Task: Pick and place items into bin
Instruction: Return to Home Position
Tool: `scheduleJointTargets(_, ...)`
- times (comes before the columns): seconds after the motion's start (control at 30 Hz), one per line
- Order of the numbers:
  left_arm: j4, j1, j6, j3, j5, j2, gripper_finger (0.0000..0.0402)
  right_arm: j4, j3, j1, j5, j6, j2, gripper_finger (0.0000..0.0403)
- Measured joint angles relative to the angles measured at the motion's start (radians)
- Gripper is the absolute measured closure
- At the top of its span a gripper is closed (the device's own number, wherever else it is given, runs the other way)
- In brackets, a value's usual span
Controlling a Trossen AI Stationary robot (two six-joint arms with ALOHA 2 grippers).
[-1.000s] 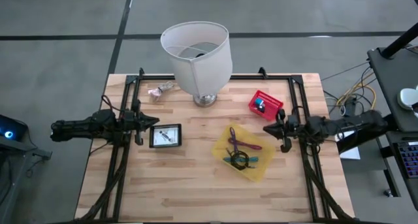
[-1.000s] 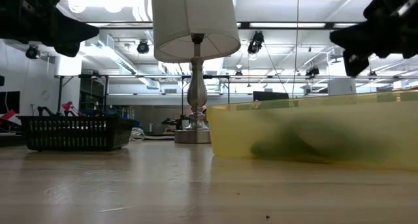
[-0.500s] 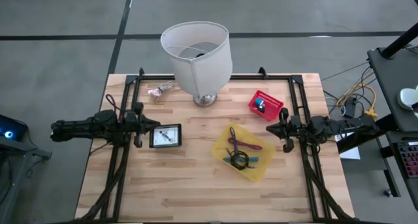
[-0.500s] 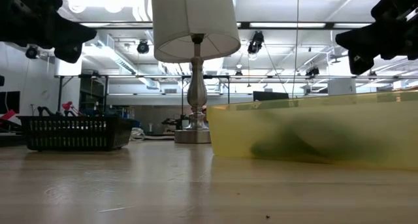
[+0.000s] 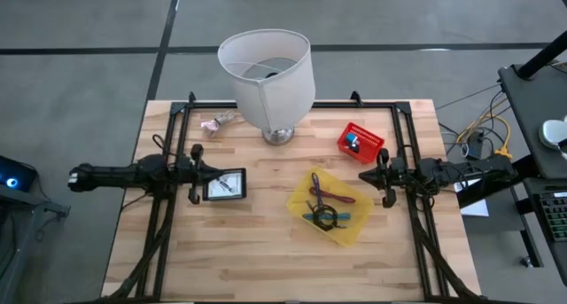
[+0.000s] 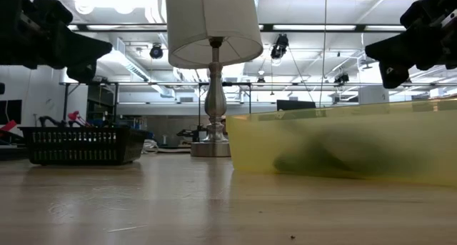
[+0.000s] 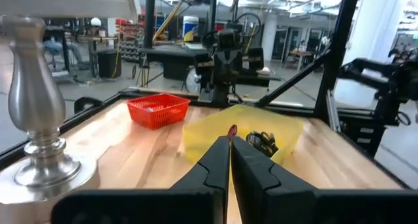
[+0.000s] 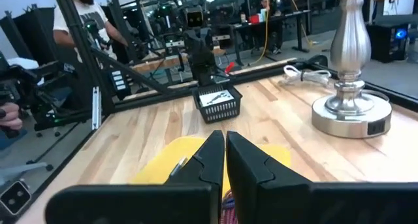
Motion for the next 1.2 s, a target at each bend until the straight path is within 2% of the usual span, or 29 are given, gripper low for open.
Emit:
scheduleJointTargets(0.37,-0.004,0.000,0.000,-0.001,0.005,0.026,0.0402,0.000,0.000,0.000,0.000,-0.048,-0.001,0.0394)
scheduleJointTargets(0.7,-0.006,0.000,0.000,-0.002,0.006,0.030,0.0402,0.000,0.000,0.000,0.000,0.022,-0.001,0.0394)
scheduleJointTargets(1.2,0.012,0.000,0.002,-0.003,0.004,0.047,0.0402,0.001,0.000,0.000,-0.003,0.021,-0.001,0.0394)
